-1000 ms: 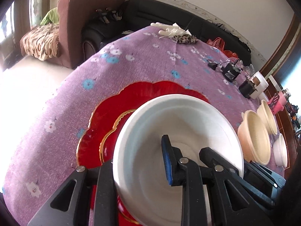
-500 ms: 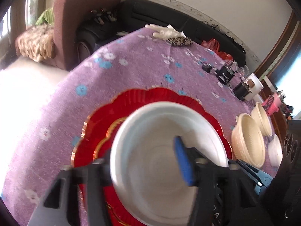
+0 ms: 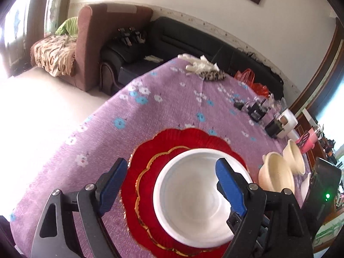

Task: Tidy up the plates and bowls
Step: 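Open both grippers and lift away from the white bowl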

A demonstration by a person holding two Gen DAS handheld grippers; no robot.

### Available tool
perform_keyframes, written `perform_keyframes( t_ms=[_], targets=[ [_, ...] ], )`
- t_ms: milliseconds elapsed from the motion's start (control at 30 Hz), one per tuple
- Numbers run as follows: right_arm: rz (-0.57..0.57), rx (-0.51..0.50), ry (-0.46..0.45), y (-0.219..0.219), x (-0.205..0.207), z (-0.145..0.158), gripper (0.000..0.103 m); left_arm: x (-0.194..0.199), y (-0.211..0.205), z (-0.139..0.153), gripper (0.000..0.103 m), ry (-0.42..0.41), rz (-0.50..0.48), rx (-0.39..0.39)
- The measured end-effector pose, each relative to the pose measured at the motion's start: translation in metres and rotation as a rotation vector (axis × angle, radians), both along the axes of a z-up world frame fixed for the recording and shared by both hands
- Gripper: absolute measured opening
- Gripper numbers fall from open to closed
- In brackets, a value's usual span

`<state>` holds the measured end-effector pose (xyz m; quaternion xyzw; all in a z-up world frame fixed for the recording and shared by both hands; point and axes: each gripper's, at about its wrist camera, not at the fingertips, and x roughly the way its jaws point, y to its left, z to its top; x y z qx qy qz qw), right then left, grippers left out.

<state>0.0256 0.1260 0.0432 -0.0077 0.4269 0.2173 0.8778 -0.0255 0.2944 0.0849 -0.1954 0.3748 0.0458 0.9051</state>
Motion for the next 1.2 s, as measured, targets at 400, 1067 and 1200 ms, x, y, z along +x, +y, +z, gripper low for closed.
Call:
perform_keyframes(
  t_ms=[400,1067,1200],
  targets=[
    [-0.044,0.041,-0.062,-0.027,-0.020,0.026,0.036,-0.052,-0.009,0.034,0.084,-0.110,0.053,0.073],
    [-0.229,0.089,-0.092,-0.175,-0.082,0.030,0.043,-0.081,-0.143,0.046,0.101,-0.158,-0.120,0.333],
    [-0.267,0.102,-0.079,-0.199,-0.085,0.025,0.043,-0.081,-0.168,0.043,0.101,-0.153,-0.161,0.379]
  ],
)
